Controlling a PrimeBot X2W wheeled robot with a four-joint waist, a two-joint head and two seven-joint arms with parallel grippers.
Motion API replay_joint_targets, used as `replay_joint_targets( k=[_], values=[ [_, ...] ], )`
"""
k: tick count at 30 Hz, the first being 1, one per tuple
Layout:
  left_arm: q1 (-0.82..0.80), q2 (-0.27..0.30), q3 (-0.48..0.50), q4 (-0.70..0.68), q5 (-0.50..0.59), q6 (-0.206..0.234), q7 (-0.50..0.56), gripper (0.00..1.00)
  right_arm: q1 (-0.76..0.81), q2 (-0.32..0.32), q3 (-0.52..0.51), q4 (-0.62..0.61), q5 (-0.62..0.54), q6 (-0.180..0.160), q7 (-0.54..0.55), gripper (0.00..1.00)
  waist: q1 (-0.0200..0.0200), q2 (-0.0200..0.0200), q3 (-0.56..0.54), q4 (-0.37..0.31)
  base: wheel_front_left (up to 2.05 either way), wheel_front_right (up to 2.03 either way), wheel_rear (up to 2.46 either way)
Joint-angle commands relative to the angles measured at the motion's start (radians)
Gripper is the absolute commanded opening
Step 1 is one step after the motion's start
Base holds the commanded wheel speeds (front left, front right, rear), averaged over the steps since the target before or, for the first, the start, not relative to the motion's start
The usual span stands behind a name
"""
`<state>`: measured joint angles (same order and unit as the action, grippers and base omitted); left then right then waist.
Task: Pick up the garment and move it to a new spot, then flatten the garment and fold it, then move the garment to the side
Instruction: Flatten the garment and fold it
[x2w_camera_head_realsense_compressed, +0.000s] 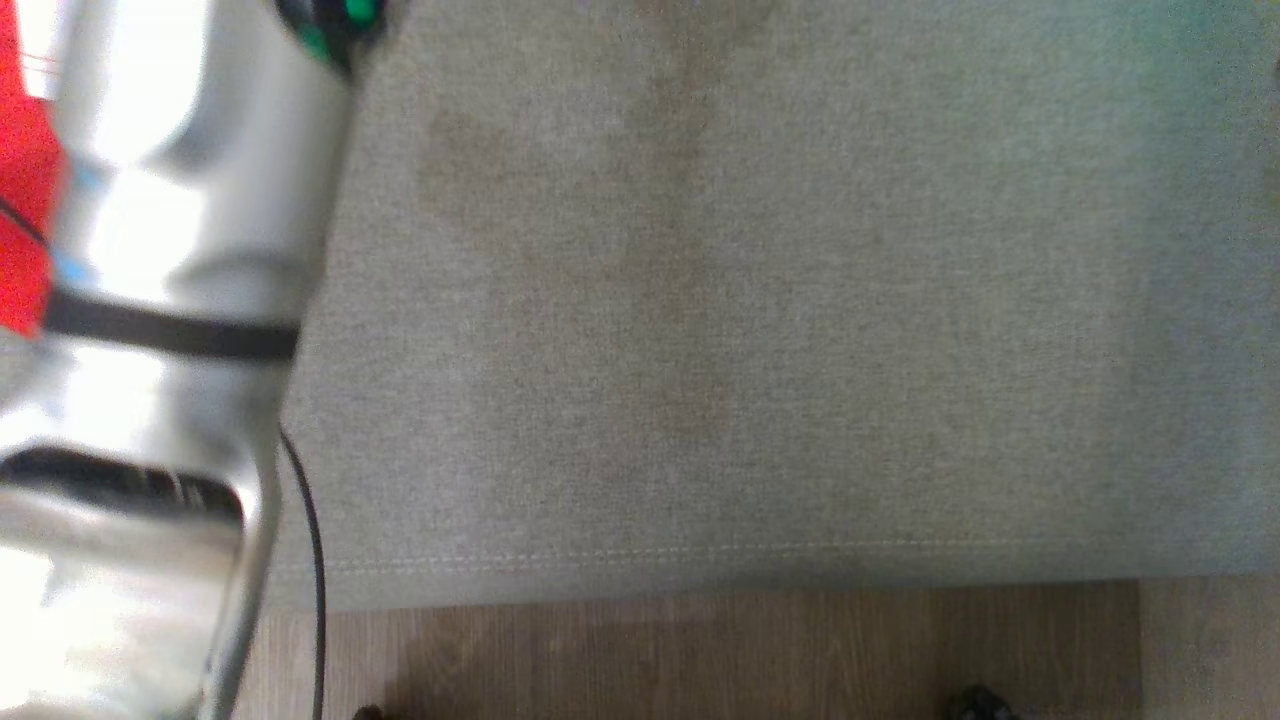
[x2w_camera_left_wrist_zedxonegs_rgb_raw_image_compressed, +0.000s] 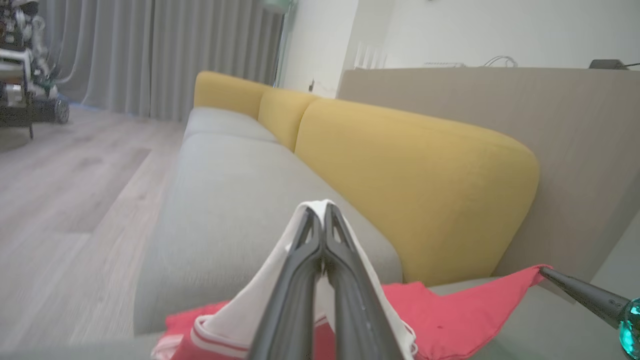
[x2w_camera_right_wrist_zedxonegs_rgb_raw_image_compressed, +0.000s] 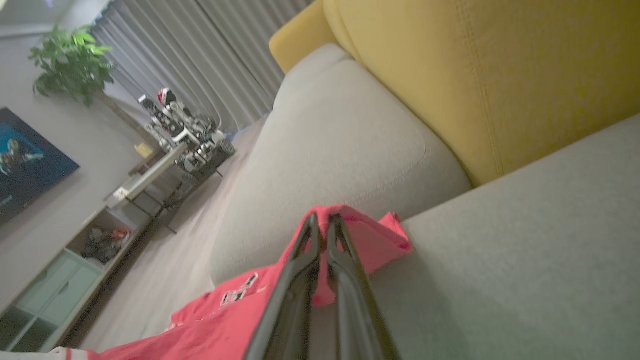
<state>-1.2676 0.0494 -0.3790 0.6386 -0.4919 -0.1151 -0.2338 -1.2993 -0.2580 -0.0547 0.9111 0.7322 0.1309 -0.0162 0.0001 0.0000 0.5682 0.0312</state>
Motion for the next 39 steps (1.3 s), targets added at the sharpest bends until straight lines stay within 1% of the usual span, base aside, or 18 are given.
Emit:
replay_joint_targets(
  k=[1,6,10,14,19,20,21,27,31,33,34,39],
  values=[
    [0.021,0.043,0.011,-0.029,-0.022,-0.004,0.013,0.00,0.020,0.000,0.033,-0.035,0.014,0.000,0.015,0.00,-0.0001,0.0000,-0.056,0.002,0.00,0.00,0.00],
    [0.228,0.081,-0.033,-0.047,-0.053,-0.010,0.060,0.00,0.160,-0.031,0.129,-0.009,0.051,0.000,0.062,0.00,-0.0001,0.0000,-0.154,0.000,0.00,0.00,0.00],
    [0.378,0.130,-0.080,-0.076,-0.064,-0.012,0.106,0.00,0.238,-0.038,0.184,0.017,0.075,0.000,0.089,0.00,-0.0001,0.0000,-0.225,-0.004,0.00,0.00,0.00],
    [0.512,0.186,-0.111,-0.120,-0.087,-0.014,0.148,0.00,0.309,-0.043,0.251,0.012,0.102,0.000,0.122,0.00,-0.0001,0.0000,-0.290,-0.009,0.00,0.00,0.00],
    [0.662,0.255,-0.150,-0.189,-0.140,-0.015,0.261,0.00,0.381,-0.064,0.327,0.030,0.104,0.000,0.137,0.00,-0.0001,0.0000,-0.354,-0.017,0.00,0.00,0.00],
    [0.687,0.270,-0.157,-0.213,-0.152,-0.015,0.282,0.00,0.393,-0.067,0.341,0.034,0.103,0.000,0.139,0.00,-0.0001,0.0000,-0.364,-0.017,0.00,0.00,0.00],
    [0.687,0.270,-0.157,-0.213,-0.152,-0.015,0.282,0.00,0.393,-0.067,0.341,0.034,0.103,0.000,0.139,0.00,-0.0001,0.0000,-0.364,-0.017,0.00,0.00,0.00],
    [0.815,0.358,-0.165,-0.359,-0.216,-0.010,0.410,0.00,0.455,-0.093,0.412,0.031,0.122,0.000,0.151,0.00,-0.0001,0.0000,-0.413,-0.017,0.00,0.00,0.00],
    [0.882,0.413,-0.169,-0.455,-0.257,-0.003,0.499,0.00,0.485,-0.121,0.466,0.031,0.115,0.000,0.159,0.00,-0.0001,0.0000,-0.440,-0.016,0.00,0.00,0.00],
    [0.910,0.435,-0.164,-0.500,-0.282,0.004,0.533,0.00,0.500,-0.142,0.503,0.028,0.097,0.000,0.155,0.00,-0.0001,0.0000,-0.450,-0.015,0.00,0.00,0.00],
    [0.933,0.455,-0.161,-0.540,-0.299,0.012,0.562,0.00,0.513,-0.159,0.529,0.033,0.091,0.000,0.154,0.00,-0.0001,0.0000,-0.459,-0.015,0.00,0.00,0.00],
    [0.979,0.487,-0.148,-0.624,-0.352,0.028,0.615,0.00,0.549,-0.195,0.615,0.016,0.097,0.000,0.223,0.00,-0.0001,0.0000,-0.475,-0.020,0.00,0.00,0.00]
  ],
)
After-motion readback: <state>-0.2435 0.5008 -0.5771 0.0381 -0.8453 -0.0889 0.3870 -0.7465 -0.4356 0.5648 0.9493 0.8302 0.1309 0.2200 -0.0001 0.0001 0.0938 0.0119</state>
